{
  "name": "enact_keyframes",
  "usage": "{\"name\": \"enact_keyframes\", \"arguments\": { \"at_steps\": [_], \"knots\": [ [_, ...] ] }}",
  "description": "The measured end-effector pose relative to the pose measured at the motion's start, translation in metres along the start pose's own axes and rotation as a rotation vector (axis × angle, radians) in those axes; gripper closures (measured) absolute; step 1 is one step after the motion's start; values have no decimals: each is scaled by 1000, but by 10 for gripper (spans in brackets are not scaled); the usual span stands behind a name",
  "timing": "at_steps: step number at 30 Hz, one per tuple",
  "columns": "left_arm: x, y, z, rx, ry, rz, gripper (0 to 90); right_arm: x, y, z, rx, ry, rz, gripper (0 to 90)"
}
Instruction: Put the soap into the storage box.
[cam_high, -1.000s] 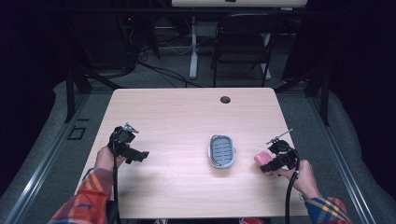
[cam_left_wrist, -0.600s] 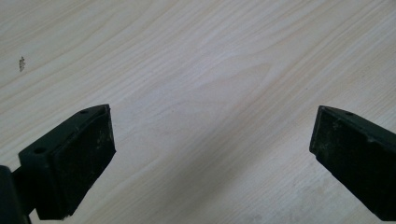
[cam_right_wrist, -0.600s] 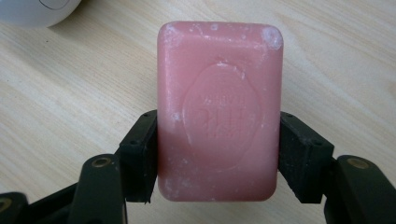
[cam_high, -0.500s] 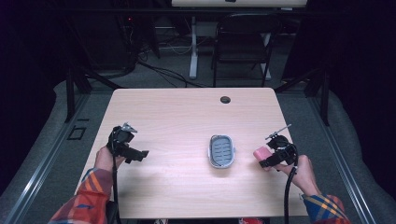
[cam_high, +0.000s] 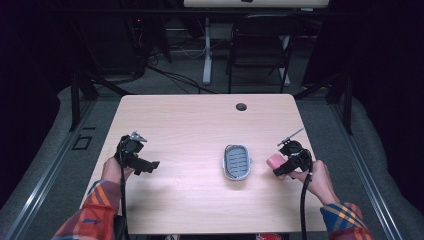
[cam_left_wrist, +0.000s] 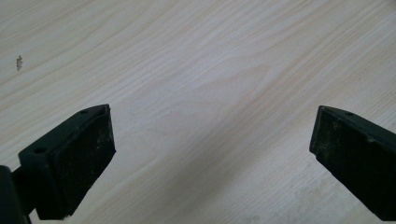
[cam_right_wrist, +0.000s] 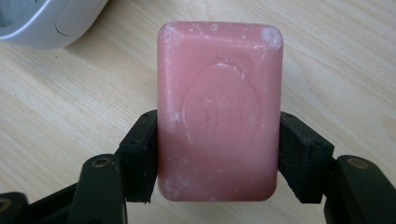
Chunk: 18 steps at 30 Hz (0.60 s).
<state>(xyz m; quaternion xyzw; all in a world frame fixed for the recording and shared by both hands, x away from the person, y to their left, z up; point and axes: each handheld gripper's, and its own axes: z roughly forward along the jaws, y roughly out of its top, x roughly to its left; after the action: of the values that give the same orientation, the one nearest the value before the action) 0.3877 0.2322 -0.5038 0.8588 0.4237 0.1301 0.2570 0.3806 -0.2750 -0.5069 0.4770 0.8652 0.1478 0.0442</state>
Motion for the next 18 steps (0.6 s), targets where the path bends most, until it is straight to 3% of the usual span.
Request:
{"name": "enact_keyframes", "arguments": {
  "at_steps": [3,4,6,7,12,13,14,15,16,18],
  "knots": [
    [1,0,0,1,2,-3,0,1,2,1,-15,-8,8,375],
    [0,0,0,0,1,-3,0,1,4,0,0,10,1,375],
    [0,0,0,0,0,-2,0,2,6,-2,5,-7,-11,375],
    [0,0,0,0,0,-2,0,2,7,-1,-12,15,0,375],
    [1,0,0,-1,4,-5,0,5,13,-4,0,-2,-24,375],
    [1,0,0,-1,4,-5,0,7,14,-4,-10,26,-12,375],
    [1,0,0,-2,2,-5,0,7,15,-4,3,0,-33,375],
    [1,0,1,-1,5,-8,0,9,16,-2,-29,13,-2,375],
    [2,0,1,-1,4,-11,0,8,18,-4,-3,2,-30,375],
    [1,0,1,4,4,-11,0,11,20,-5,-24,5,-22,375]
  ]
}}
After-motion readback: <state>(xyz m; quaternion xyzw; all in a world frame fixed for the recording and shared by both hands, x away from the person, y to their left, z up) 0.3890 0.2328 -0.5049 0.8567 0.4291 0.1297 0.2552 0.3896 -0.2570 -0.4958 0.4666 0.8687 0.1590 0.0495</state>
